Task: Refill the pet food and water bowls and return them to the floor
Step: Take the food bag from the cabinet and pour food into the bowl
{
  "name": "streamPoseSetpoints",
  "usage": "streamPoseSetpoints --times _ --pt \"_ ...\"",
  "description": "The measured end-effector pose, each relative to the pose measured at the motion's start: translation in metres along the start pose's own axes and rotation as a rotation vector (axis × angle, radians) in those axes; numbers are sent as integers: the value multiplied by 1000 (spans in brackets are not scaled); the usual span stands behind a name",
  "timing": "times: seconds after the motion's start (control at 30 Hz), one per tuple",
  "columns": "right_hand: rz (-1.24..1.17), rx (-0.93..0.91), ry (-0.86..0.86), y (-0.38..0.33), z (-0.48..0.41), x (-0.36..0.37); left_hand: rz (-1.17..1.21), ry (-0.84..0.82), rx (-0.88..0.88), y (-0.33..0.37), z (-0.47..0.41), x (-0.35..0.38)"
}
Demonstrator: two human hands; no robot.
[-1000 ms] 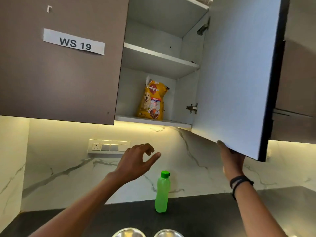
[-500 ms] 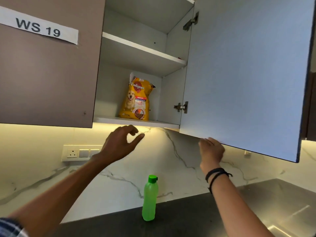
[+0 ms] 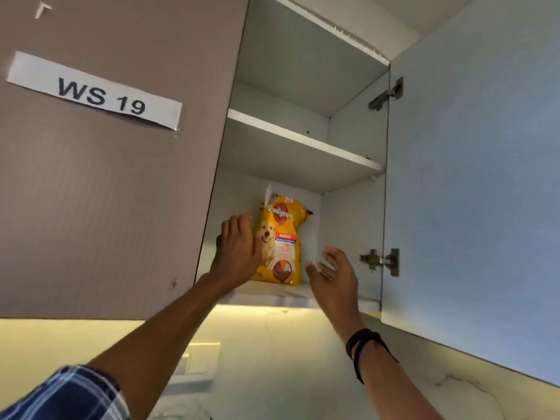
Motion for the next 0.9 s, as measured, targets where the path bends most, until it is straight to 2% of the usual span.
streamPoseSetpoints --times 0.13,0.3,0.4,0.53,0.67,0.77,0.9 --pt "165 -75 -58 16 -32 39 -149 -208 -206 -39 3 42" --pt "254 15 -187 39 -91 96 -230 -341 -245 -52 1 62" --pt "377 25 -158 45 -128 120 -257 -348 -246 -56 1 68" --pt "527 152 -105 61 -166 139 -319 -313 -202 -57 0 72" --pt "462 237 -126 91 -181 144 -340 -366 -259 -61 2 74" --pt "497 125 -155 90 -177 136 -350 -377 -276 -56 5 67" --pt "568 -91 -193 66 -163 128 -267 -303 -286 -52 5 55"
Point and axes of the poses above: each hand's wrist, its own z-axis away from the middle knuckle, its own x-axis out of the palm, y = z × x, the point moved 5 cm from there along -z, towards the middle knuckle, and after that the axes turned 3 degrees about -y, right-handed, at the moved point
